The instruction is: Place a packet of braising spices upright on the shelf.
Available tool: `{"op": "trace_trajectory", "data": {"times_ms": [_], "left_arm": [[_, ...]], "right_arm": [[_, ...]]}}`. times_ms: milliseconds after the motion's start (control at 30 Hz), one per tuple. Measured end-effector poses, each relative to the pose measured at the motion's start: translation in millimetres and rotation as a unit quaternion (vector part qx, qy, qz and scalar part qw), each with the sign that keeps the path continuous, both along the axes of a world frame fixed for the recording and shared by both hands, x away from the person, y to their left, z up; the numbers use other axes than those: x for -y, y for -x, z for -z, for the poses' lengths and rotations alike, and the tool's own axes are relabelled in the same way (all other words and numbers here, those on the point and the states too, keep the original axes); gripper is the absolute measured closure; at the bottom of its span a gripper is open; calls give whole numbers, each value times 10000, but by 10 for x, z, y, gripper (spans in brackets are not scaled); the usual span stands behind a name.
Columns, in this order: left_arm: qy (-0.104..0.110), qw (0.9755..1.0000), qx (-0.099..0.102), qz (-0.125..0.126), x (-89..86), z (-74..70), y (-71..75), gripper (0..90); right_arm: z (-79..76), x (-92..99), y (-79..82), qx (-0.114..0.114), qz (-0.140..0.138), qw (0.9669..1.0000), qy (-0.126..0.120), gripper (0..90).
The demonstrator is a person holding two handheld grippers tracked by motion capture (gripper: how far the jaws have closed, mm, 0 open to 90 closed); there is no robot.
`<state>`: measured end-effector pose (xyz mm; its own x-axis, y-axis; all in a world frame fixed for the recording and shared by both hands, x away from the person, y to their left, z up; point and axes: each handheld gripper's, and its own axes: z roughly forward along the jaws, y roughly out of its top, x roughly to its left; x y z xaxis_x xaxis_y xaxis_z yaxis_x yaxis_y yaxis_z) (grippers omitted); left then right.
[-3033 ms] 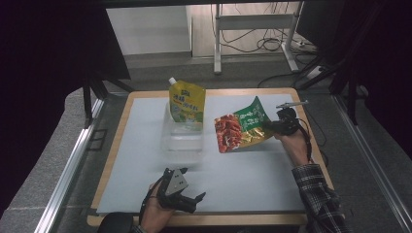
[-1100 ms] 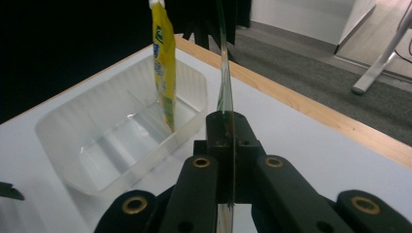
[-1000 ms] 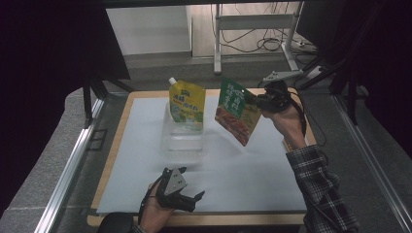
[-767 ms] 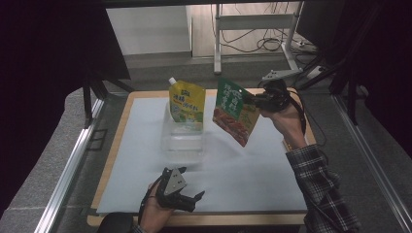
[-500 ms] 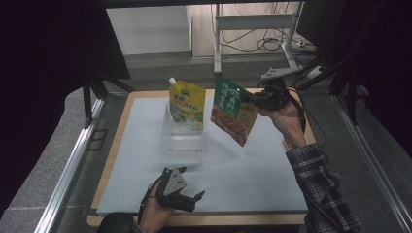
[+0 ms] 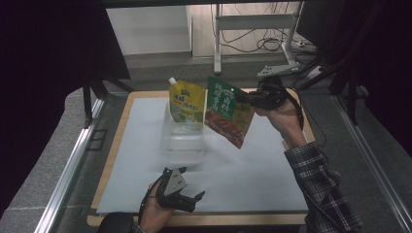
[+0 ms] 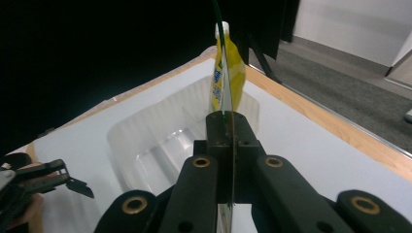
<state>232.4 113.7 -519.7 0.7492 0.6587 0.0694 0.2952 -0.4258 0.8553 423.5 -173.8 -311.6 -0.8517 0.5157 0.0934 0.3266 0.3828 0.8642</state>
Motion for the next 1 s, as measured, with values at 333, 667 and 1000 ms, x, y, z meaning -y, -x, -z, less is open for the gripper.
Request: {"op": "trace_trajectory", "data": {"times_ms": [333,667,1000], "left_arm": [[11,10000,4,9,-5,-6,3,30],[-5,10000,14,22,-9,-10,4,30],[-2,10000,22,46,-15,-15,5,30]], "right_arm": [[-24,-164,-22,-3,-264,9996,-107,890],[0,-394,-99,3,-470,9988,-147,890],[39,-670,-219,-18,-636,9977,-220,890]]}}
